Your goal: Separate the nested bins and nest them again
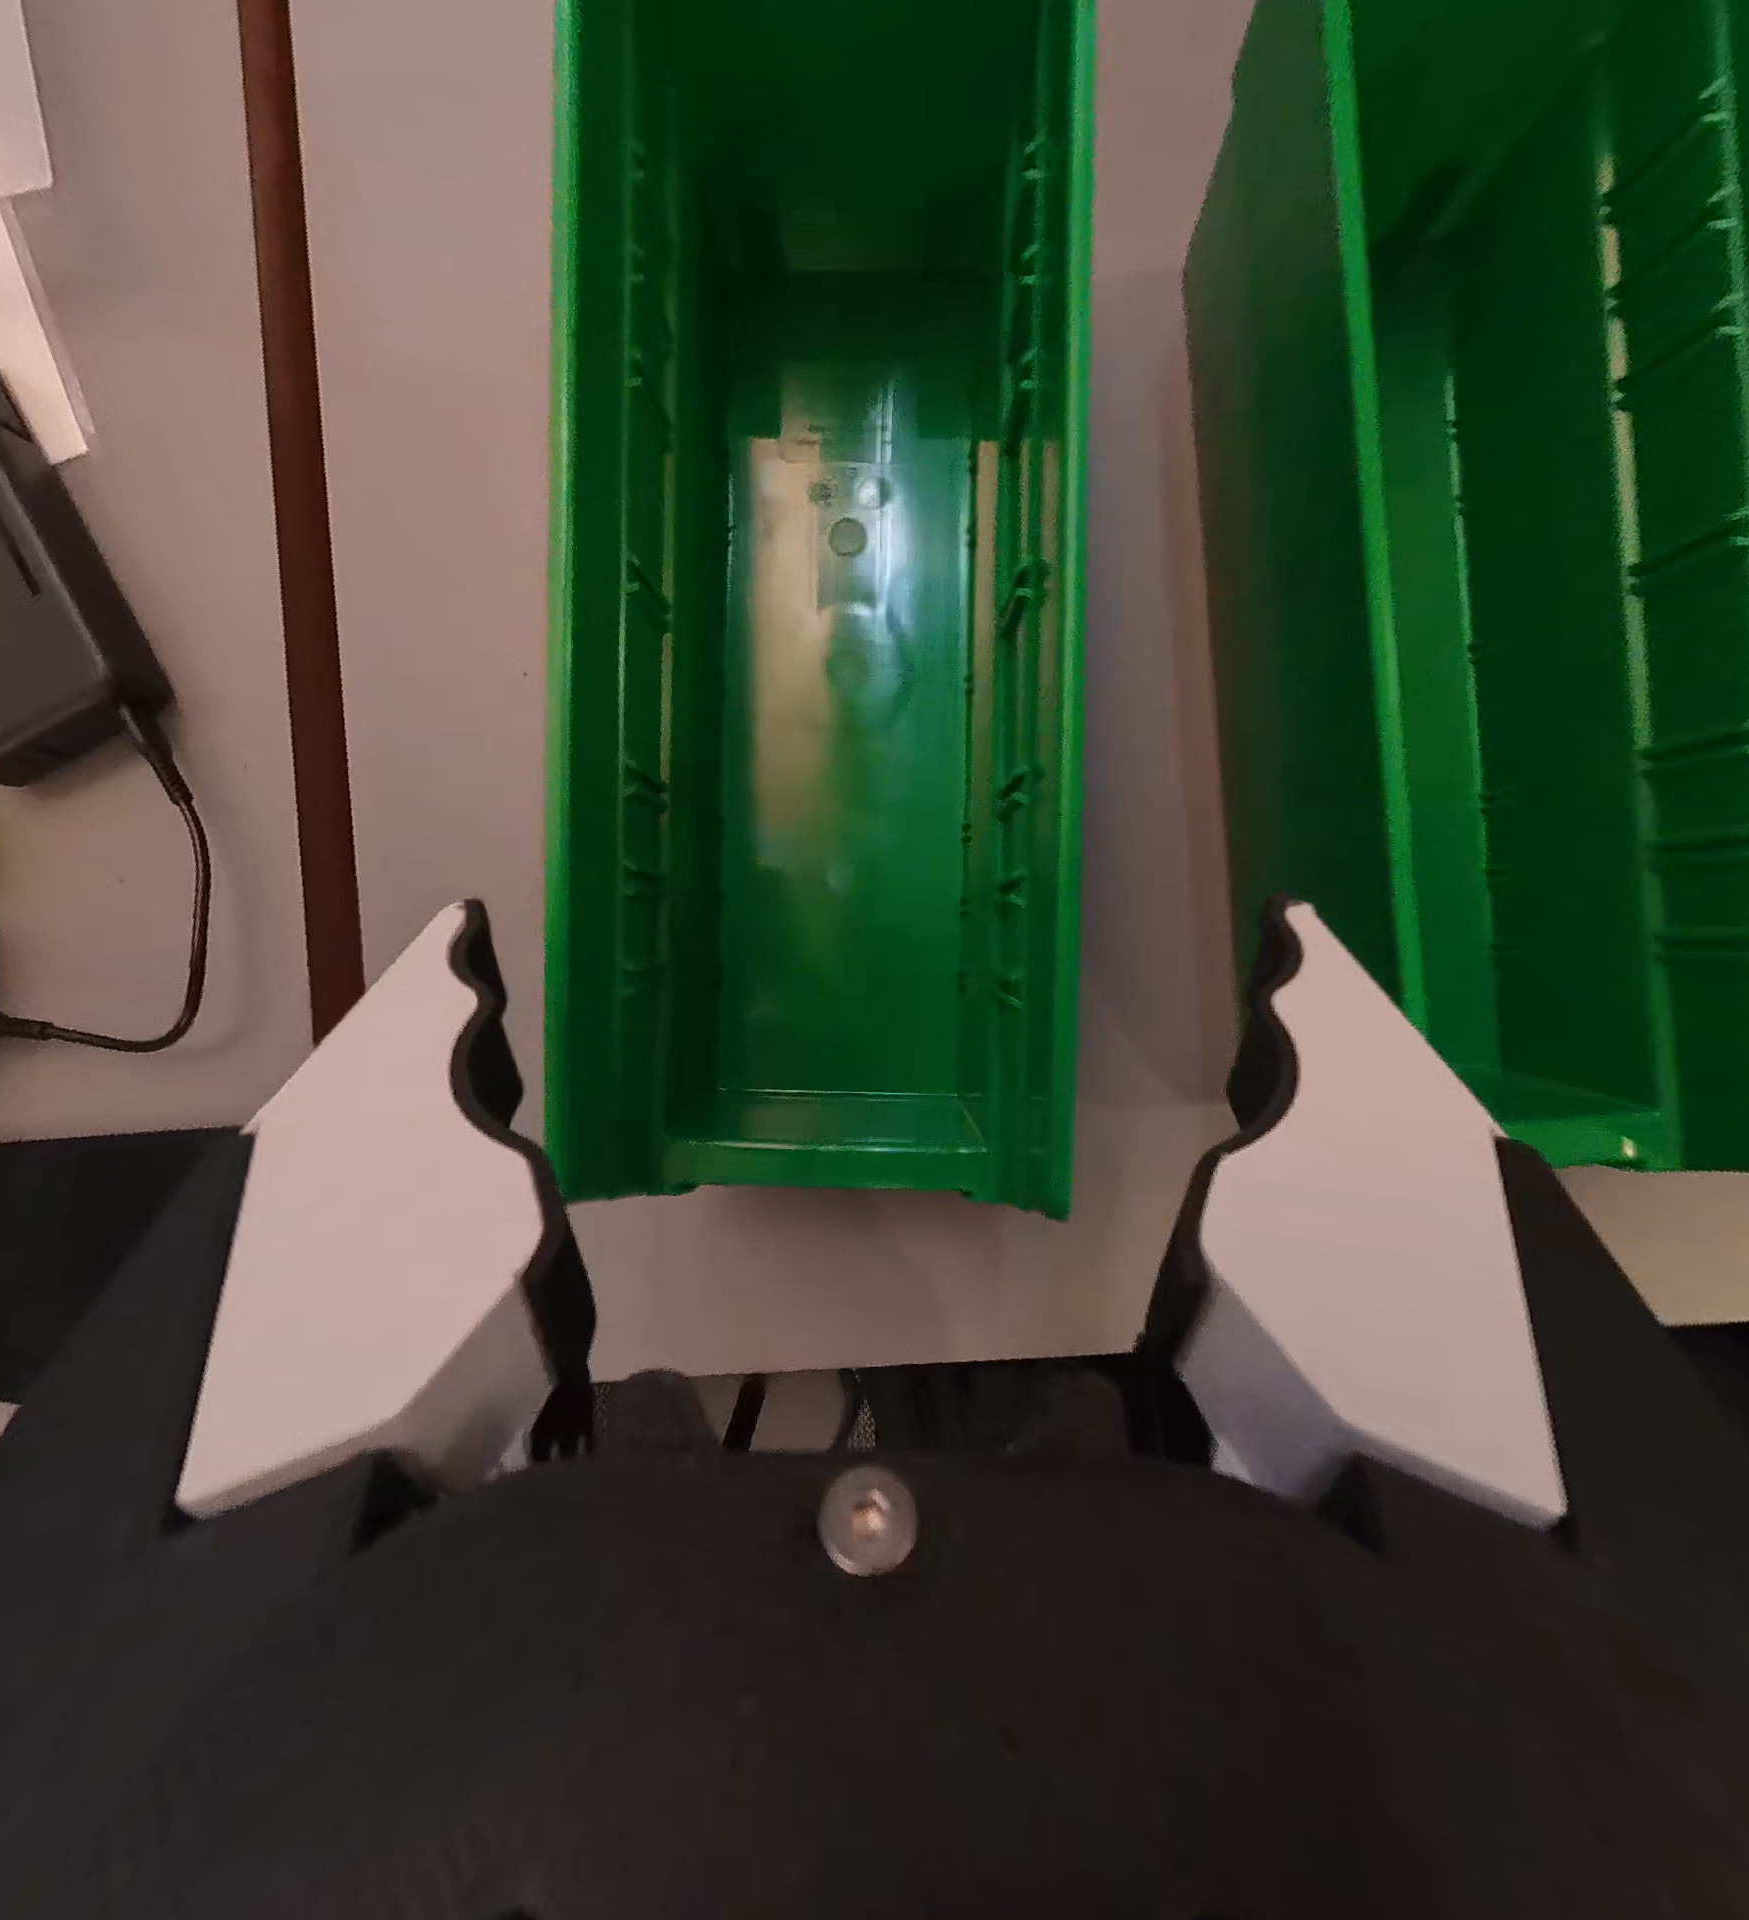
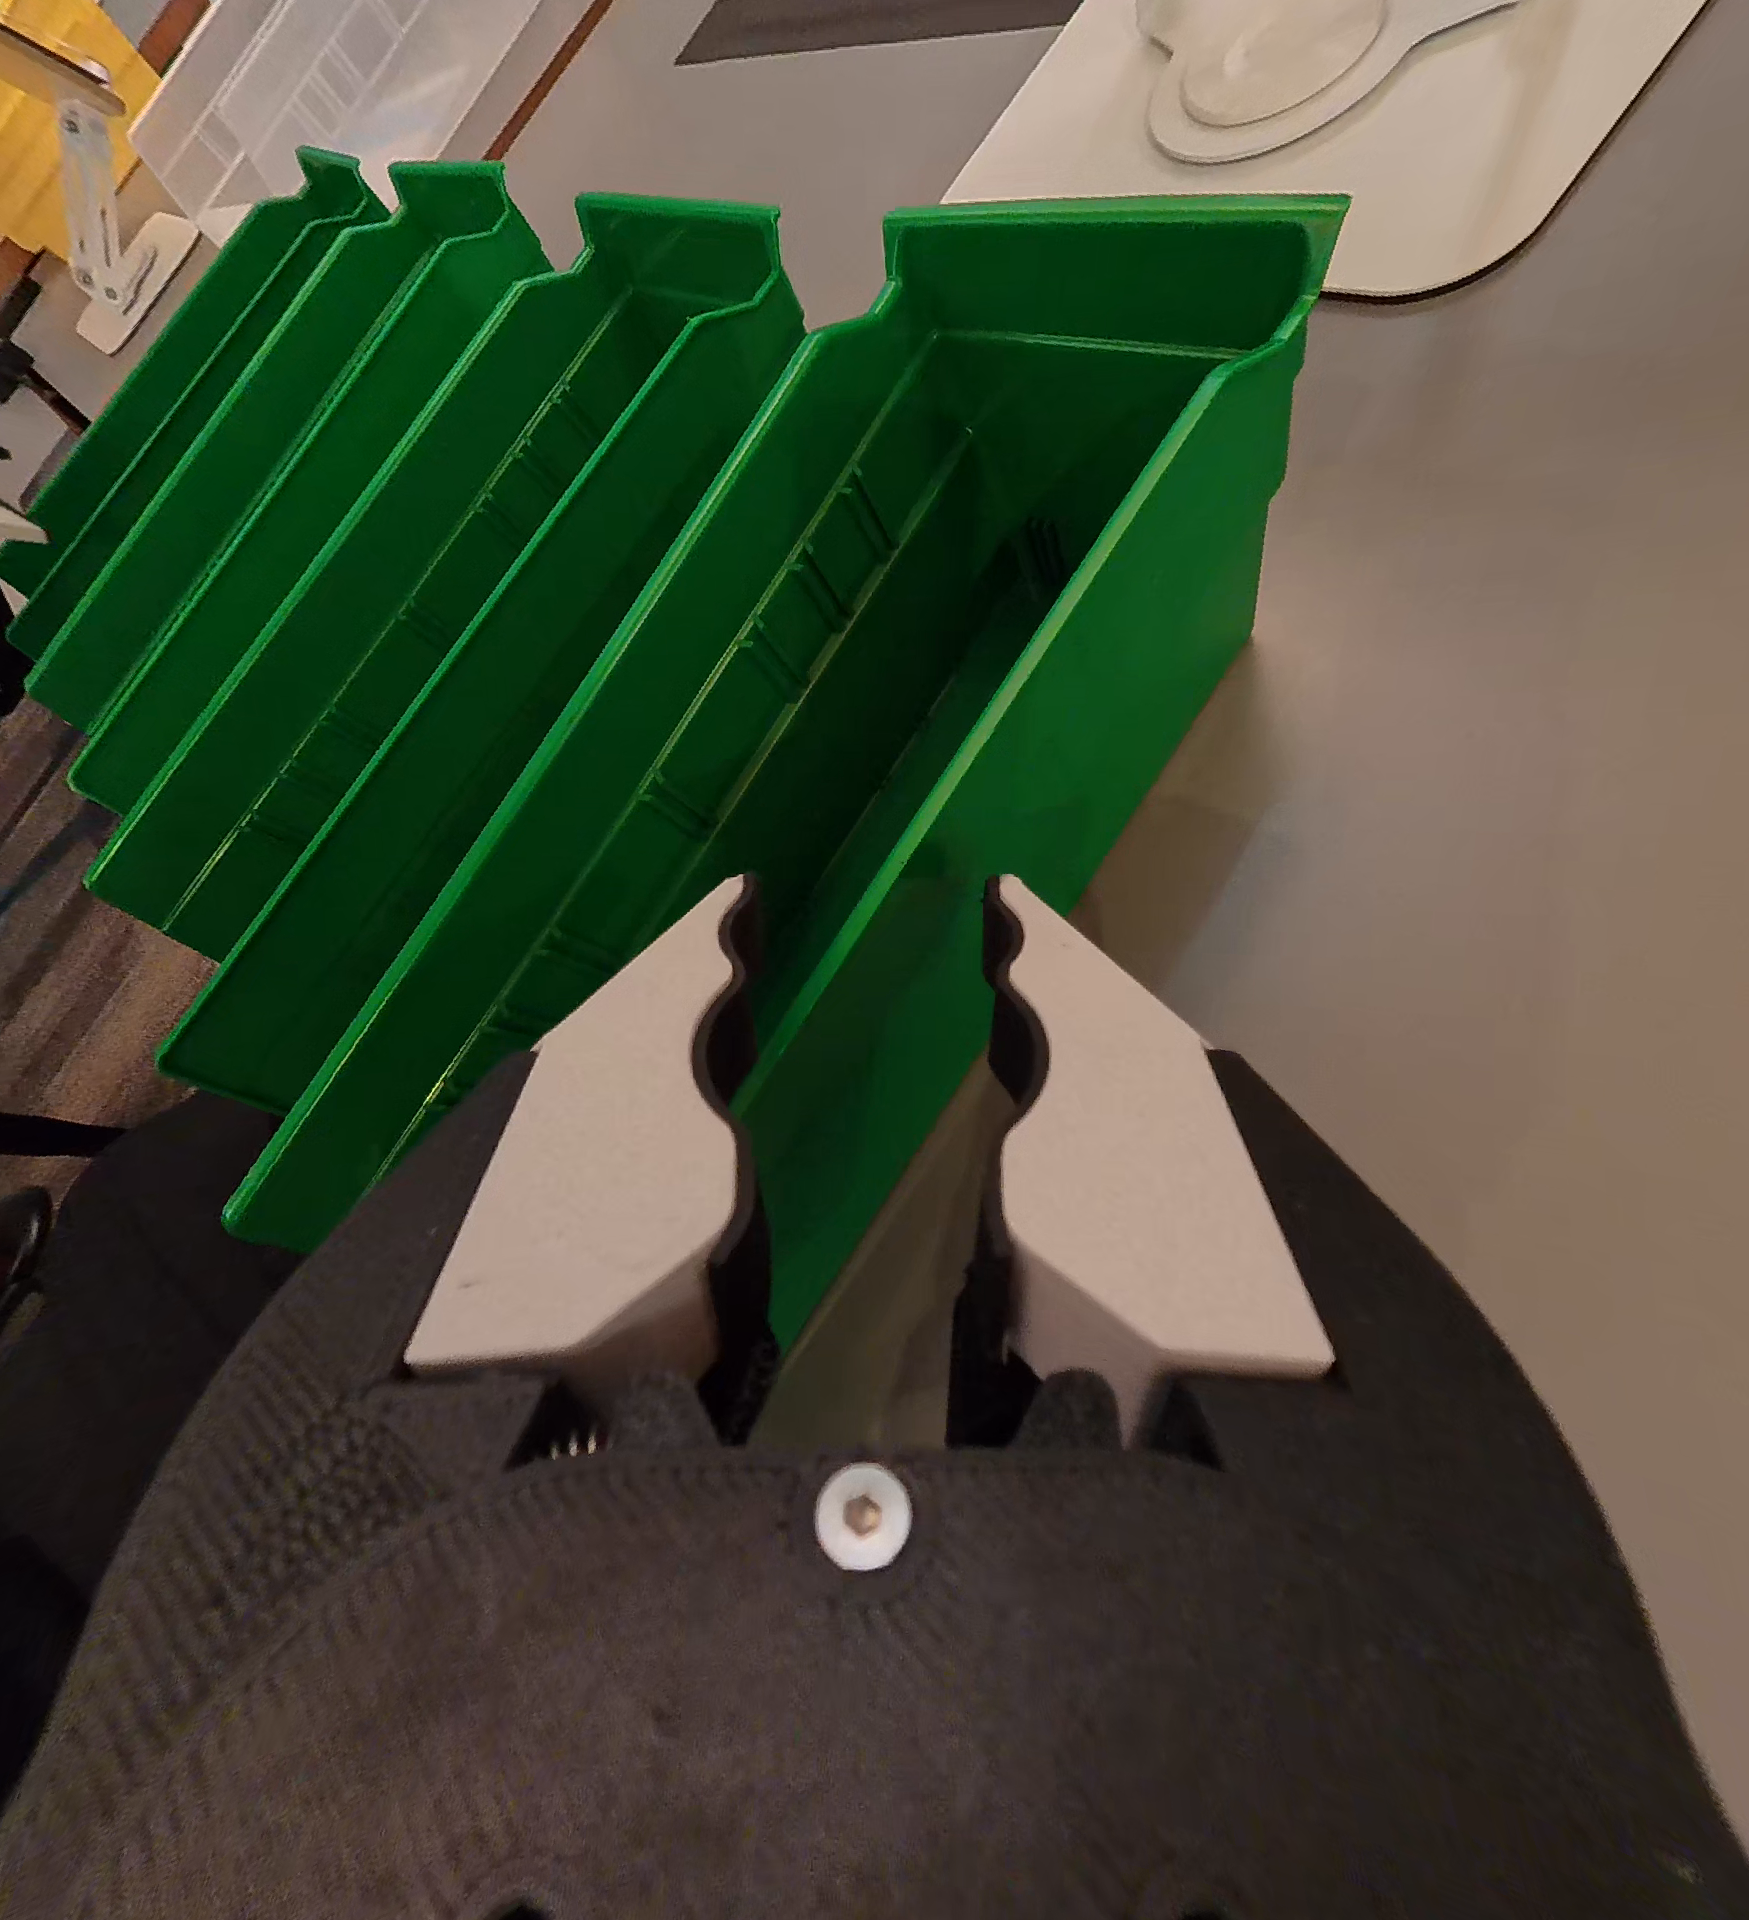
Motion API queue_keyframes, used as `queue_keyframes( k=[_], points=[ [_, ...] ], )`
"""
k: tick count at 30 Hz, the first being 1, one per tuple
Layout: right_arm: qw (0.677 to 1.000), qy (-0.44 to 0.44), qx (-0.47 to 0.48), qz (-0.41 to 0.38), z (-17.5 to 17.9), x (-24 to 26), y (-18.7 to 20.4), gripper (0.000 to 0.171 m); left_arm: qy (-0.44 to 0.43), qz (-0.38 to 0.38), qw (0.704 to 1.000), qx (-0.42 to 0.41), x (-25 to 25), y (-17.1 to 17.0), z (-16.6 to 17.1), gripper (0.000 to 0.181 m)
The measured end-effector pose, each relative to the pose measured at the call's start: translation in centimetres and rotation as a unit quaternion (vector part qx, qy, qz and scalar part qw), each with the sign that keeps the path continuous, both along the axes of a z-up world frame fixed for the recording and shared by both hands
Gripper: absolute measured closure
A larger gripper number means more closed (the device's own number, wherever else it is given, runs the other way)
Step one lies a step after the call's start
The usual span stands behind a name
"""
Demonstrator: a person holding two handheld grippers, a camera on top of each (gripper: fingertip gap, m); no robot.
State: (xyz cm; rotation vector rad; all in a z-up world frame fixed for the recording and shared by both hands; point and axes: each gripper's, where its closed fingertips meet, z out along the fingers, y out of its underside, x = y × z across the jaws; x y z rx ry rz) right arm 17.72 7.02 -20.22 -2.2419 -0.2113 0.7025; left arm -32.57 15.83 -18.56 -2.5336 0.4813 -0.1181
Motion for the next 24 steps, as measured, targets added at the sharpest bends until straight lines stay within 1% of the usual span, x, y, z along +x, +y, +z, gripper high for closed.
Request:
queue_keyframes(
  k=[3, 6, 10, 13, 15, 20, 24],
  points=[
    [1.000, 0.001, -0.001, 0.001, 0.0, -0.1, 0.0, 0.130, 0.008, 0.006, 1.000, 0.004, -0.3, 1.4, -0.2, 0.040],
    [1.000, 0.001, -0.001, 0.002, -0.1, -0.1, 0.0, 0.130, 0.036, -0.001, 0.999, -0.003, -0.1, 2.7, -0.1, 0.039],
    [1.000, 0.000, -0.004, 0.004, -0.2, -0.2, 0.0, 0.130, 0.045, -0.015, 0.997, -0.061, 0.7, 4.0, -1.5, 0.037],
    [1.000, 0.000, -0.006, 0.004, -0.3, -0.1, 0.0, 0.130, 0.048, -0.024, 0.993, -0.105, 1.2, 4.5, -3.2, 0.046],
    [1.000, 0.000, -0.007, 0.004, -0.4, 0.0, 0.0, 0.130, 0.076, -0.018, 0.990, -0.114, 0.5, 4.9, -3.8, 0.054],
    [1.000, 0.003, -0.009, 0.005, -0.6, 0.0, 0.0, 0.130, 0.072, -0.021, 0.991, -0.108, 0.5, 5.5, -3.7, 0.064],
    [1.000, 0.004, -0.010, 0.004, -0.7, 0.1, 0.1, 0.130, 0.051, -0.015, 0.994, -0.100, 0.3, 5.6, -3.4, 0.073]
  ],
)
